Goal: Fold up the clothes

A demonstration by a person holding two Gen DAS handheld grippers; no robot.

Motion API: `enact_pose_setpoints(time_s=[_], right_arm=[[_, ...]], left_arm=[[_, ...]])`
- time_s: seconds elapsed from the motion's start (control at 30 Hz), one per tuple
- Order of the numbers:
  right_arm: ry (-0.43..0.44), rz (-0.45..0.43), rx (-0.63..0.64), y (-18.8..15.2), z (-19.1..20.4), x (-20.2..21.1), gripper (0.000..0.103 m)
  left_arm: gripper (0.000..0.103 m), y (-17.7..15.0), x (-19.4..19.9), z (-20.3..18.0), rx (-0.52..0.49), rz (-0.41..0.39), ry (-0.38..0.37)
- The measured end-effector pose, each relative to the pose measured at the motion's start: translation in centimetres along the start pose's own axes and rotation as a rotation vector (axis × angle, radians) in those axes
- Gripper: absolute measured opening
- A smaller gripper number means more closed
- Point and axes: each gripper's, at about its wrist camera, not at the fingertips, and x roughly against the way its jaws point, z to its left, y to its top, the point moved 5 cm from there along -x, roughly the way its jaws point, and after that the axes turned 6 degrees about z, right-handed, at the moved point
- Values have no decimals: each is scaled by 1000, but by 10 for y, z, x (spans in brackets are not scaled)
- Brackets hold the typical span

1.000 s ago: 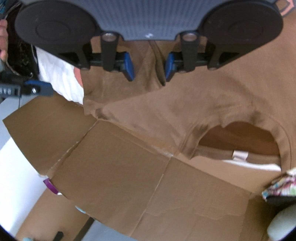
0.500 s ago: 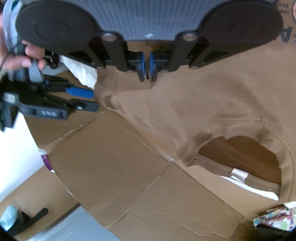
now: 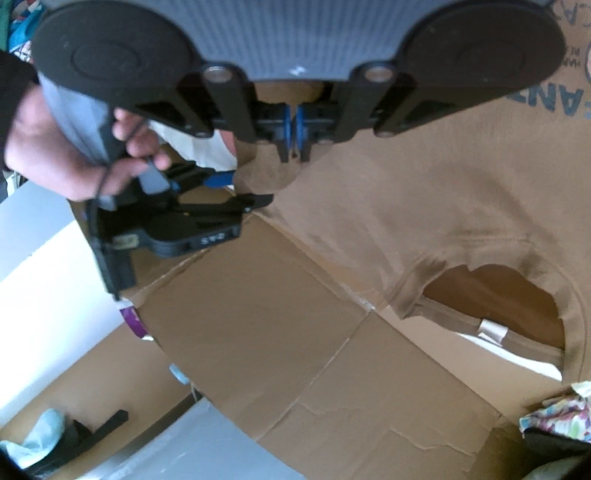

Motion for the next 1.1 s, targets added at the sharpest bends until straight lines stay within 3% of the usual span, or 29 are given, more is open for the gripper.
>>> enact_pose_setpoints(time_s=[0.13, 0.27, 0.53, 0.73, 1.0, 1.1], right_arm=[[-57, -17, 25, 5, 4, -2, 46], [-57, -21, 27, 9, 0, -5, 46], [-63, -48, 54, 12, 5, -10, 48], [46, -115, 82, 7, 9, 14, 49], [54, -268, 266, -16, 7, 54, 49], [34, -257, 320, -21, 4, 50, 48]], left_arm=[[2, 1, 10, 0, 4, -46, 17], [2, -1, 22, 4, 28, -72, 20], [2, -5, 19, 18, 52, -34, 71], [2, -6, 8, 24, 77, -8, 91], [2, -5, 14, 25, 89, -21, 96], [2, -6, 15, 25, 86, -25, 98]])
